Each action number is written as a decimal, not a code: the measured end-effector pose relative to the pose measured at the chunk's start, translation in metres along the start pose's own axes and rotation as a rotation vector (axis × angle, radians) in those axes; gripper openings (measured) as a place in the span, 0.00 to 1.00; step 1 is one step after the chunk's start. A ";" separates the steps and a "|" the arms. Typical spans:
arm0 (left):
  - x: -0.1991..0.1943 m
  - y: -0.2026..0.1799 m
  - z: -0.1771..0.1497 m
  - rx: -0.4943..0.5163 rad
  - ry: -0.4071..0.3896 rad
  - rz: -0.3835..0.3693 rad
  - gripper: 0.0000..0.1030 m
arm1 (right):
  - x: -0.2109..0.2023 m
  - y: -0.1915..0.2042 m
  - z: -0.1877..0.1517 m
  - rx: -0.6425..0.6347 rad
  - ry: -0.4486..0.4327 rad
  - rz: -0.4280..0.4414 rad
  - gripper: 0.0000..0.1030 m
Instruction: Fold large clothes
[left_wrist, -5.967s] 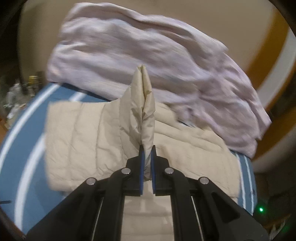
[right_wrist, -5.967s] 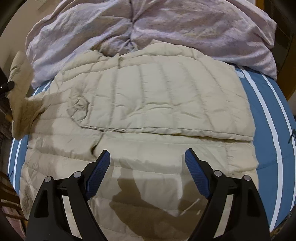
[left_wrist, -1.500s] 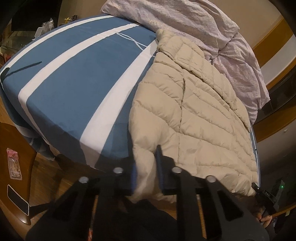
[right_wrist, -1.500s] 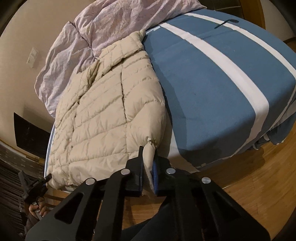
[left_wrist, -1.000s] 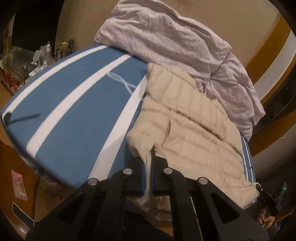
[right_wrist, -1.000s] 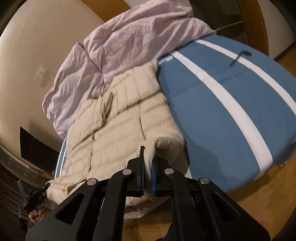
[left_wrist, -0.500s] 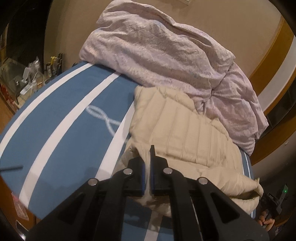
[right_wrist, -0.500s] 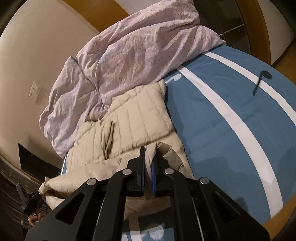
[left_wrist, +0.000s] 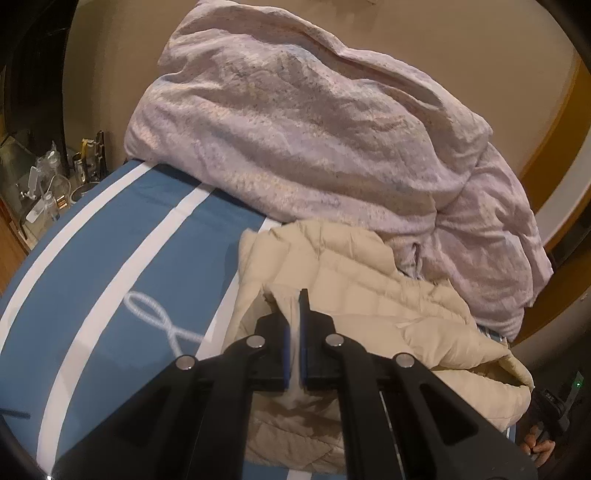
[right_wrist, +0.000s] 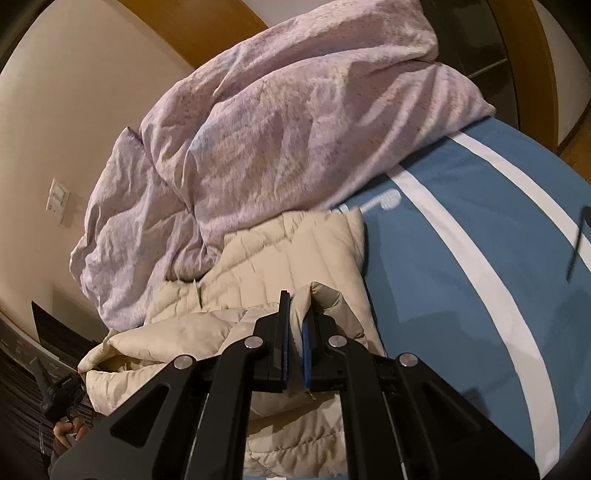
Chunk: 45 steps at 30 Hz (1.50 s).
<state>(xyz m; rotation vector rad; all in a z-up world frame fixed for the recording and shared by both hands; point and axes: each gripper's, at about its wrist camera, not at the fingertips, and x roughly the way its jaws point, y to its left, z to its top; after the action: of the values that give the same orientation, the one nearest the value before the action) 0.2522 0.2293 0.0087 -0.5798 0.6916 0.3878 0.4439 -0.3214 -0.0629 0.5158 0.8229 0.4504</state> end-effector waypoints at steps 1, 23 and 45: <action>0.006 -0.002 0.005 0.002 0.001 0.006 0.04 | 0.004 0.001 0.004 0.000 0.001 0.000 0.06; 0.147 0.002 0.061 -0.135 0.151 0.103 0.13 | 0.138 -0.028 0.074 0.154 0.149 0.004 0.15; 0.100 -0.004 0.050 -0.052 0.047 0.156 0.66 | 0.105 -0.008 0.063 0.015 0.104 -0.037 0.48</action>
<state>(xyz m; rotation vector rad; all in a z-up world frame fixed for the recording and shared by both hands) 0.3501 0.2712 -0.0274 -0.5871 0.7766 0.5396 0.5574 -0.2851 -0.0915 0.4937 0.9353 0.4399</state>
